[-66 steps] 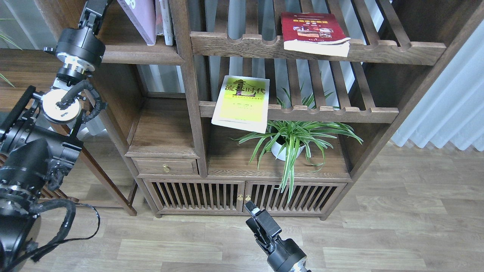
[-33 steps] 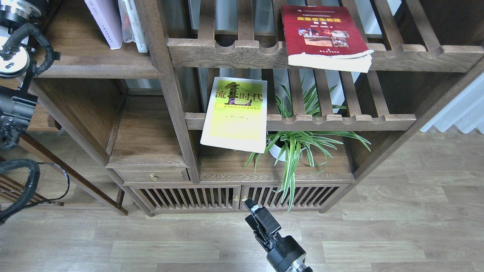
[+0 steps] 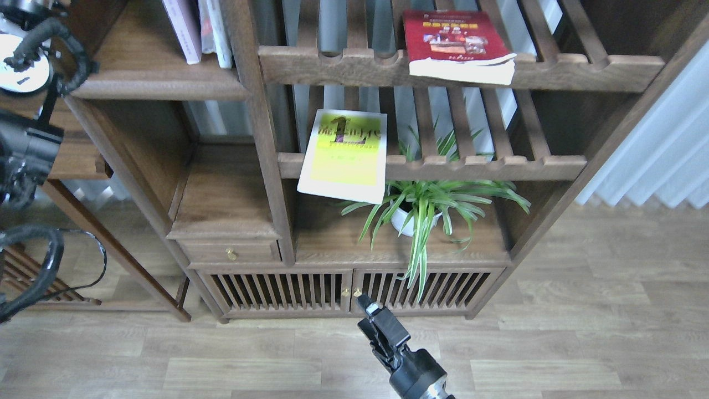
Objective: Organize books on shelf
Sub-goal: 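Withdraw the left gripper down and away from the upper shelf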
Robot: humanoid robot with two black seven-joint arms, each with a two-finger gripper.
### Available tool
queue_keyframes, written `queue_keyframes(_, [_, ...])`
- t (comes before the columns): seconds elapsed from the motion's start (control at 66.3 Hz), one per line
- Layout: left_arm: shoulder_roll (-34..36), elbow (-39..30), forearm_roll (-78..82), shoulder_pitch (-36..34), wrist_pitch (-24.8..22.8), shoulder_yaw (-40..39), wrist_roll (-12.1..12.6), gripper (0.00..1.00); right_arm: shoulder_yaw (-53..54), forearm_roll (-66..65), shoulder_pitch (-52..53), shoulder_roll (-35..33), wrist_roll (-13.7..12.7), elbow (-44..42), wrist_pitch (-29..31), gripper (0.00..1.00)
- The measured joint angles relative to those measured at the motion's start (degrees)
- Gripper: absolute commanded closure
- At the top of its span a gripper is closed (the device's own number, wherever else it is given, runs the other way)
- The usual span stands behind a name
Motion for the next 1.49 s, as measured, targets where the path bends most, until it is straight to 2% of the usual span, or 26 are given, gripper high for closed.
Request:
queue_keyframes(0.241, [0.37, -0.1, -0.02, 0.45, 0.01, 0.12, 0.04, 0.19, 0.07, 0.01, 0.06, 0.0, 0.02, -0.02, 0.0, 0.01])
queue_keyframes(0.573, [2.22, -3.79, -0.07, 2.57, 0.01, 0.22, 0.46, 0.19, 0.34, 0.0, 0.02, -0.01, -0.01, -0.04, 0.0, 0.01])
queue_keyframes(1.493, [8.07, -19.33, 0.26, 13.74, 0.01, -0.16, 0.54, 0.2, 0.73, 0.27, 0.28, 0.0, 0.01, -0.12, 0.0, 0.01])
